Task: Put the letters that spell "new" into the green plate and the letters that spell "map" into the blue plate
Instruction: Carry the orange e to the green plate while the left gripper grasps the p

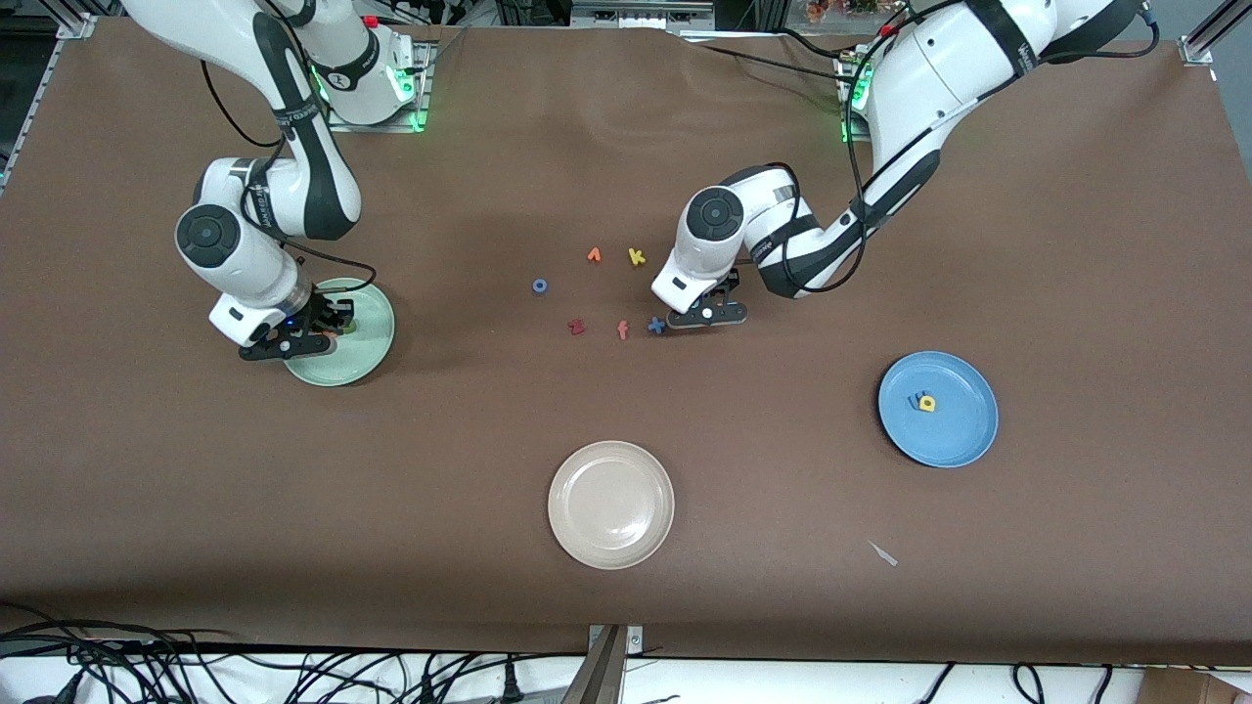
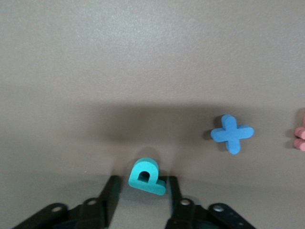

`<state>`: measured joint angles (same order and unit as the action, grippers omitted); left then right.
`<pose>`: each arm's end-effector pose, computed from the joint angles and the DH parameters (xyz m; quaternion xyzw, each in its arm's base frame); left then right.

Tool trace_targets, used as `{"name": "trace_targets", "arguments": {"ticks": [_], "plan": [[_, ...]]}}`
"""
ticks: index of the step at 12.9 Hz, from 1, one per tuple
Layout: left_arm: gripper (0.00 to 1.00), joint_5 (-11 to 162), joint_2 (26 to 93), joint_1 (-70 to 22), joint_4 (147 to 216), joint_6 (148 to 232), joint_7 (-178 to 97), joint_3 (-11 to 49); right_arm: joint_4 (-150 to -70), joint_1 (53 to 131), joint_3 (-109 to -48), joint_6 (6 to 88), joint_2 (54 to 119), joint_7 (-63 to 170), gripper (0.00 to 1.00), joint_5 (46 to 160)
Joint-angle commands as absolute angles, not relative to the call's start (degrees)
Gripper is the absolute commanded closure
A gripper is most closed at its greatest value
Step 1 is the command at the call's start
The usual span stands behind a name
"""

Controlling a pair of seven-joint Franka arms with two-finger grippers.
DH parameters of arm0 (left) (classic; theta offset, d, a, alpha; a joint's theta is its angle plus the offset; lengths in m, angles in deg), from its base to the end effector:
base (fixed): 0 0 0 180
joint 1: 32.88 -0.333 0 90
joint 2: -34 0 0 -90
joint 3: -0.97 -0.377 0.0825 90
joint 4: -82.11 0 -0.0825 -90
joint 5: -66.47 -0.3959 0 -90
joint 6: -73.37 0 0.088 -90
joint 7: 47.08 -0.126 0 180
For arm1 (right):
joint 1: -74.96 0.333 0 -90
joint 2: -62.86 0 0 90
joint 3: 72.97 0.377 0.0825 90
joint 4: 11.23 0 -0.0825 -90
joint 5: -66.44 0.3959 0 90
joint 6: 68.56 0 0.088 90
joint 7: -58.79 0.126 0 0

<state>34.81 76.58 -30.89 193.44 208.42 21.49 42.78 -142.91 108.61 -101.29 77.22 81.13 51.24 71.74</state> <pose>0.4878 -0.4161 0.1890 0.9959 0.0620 -0.0654 0.0023 0.5459 0.0503 0.2523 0.9952 0.0828 -0.0158 0.0491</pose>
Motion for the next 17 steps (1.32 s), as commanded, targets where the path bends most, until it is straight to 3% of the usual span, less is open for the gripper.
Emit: {"name": "trace_targets", "arguments": {"ticks": [1, 2, 3, 6, 9, 13, 17], "plan": [[0.66, 32.2, 78.6, -30.2, 191.3, 208.2, 22.8, 42.1, -142.8, 107.9, -101.3, 79.3, 81.9, 51.2, 0.77, 72.0], [0.73, 32.1, 78.7, -29.6, 191.1, 208.2, 22.6, 41.5, -142.6, 107.9, -101.3, 79.3, 81.9, 51.1, 0.5, 72.0], [0.78, 32.1, 78.7, -28.5, 191.1, 208.2, 22.4, 40.5, -141.9, 107.8, -101.3, 79.1, 81.8, 51.1, 0.01, 72.3], [0.89, 32.2, 78.2, -28.1, 190.1, 207.7, 22.1, 39.8, -136.2, 107.9, -101.2, 70.4, 79.9, 51.2, 0.0, 72.4], [0.93, 33.3, 76.9, -30.1, 187.4, 202.5, 18.7, 40.3, -121.8, 107.8, -101.5, 48.8, 80.1, 51.7, 0.0, 72.4], [0.94, 33.8, 75.7, -41.2, 186.7, 197.1, 4.1, 43.7, -103.8, 107.7, -102.9, 24.8, 79.8, 51.8, 0.0, 72.2], [0.94, 33.9, 74.2, -49.2, 184.0, 189.8, -12.6, 43.8, -95.2, 107.7, -105.5, 17.1, 78.1, 50.5, 0.0, 71.9]]}}
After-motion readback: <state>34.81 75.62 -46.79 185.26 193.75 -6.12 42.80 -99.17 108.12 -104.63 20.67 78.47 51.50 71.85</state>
